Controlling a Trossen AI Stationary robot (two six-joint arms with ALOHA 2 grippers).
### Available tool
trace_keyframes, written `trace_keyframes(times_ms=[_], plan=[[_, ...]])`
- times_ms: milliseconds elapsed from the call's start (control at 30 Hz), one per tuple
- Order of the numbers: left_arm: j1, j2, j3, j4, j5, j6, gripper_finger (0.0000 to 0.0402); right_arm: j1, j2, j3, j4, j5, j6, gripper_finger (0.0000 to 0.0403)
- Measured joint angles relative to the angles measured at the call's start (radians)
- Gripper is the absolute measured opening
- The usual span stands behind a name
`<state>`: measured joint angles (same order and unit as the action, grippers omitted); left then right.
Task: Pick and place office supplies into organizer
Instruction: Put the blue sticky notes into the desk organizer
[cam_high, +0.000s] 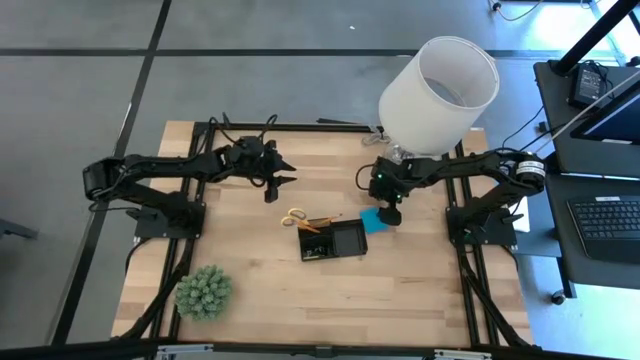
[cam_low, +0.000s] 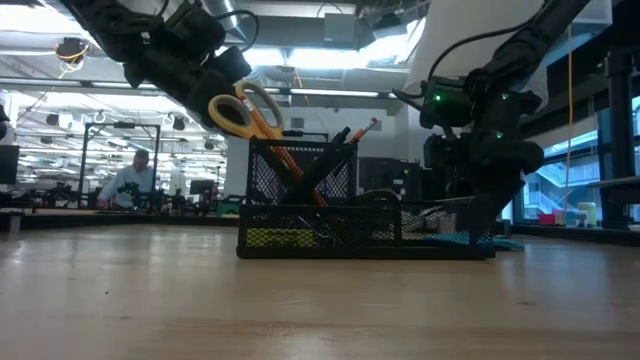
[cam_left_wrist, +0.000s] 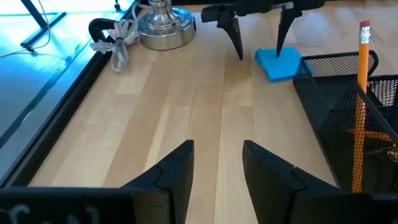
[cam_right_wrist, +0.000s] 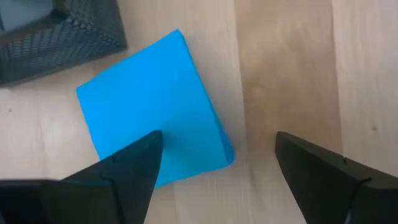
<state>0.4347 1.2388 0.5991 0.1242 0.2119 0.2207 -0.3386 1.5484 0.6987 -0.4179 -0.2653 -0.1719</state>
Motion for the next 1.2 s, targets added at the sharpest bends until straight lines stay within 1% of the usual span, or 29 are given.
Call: trace_keyframes(times_ms=[167,267,500,700,1000,1200], plan=[[0.000,0.000,0.000,0.000,0.000,0.000,0.0131,0.001,0.009,0.000,0.004,-0.006,-0.051,0.0312],[0.000,0.000,0.000,0.000,0.000,-0.001,0.0131,0.000,0.010,0.000,0.007,-0.027,-0.067,0.0312],[0.000,0.000,0.000,0.004,0.000,-0.021,0.0131,0.000,0.011,-0.001,0.016,-0.066,-0.069,0.0312],[0.000,0.000,0.000,0.005,0.000,-0.024,0.0131,0.005,0.016,-0.004,0.011,-0.169,-0.046,0.0312],[0.000,0.000,0.000,0.007,-0.001,-0.027,0.0131,0.038,0.026,-0.002,0.001,-0.161,-0.015,0.0312],[0.000,0.001,0.000,0.007,-0.008,-0.028,0.0131,0.038,0.060,0.001,-0.005,-0.166,0.010,0.0312]])
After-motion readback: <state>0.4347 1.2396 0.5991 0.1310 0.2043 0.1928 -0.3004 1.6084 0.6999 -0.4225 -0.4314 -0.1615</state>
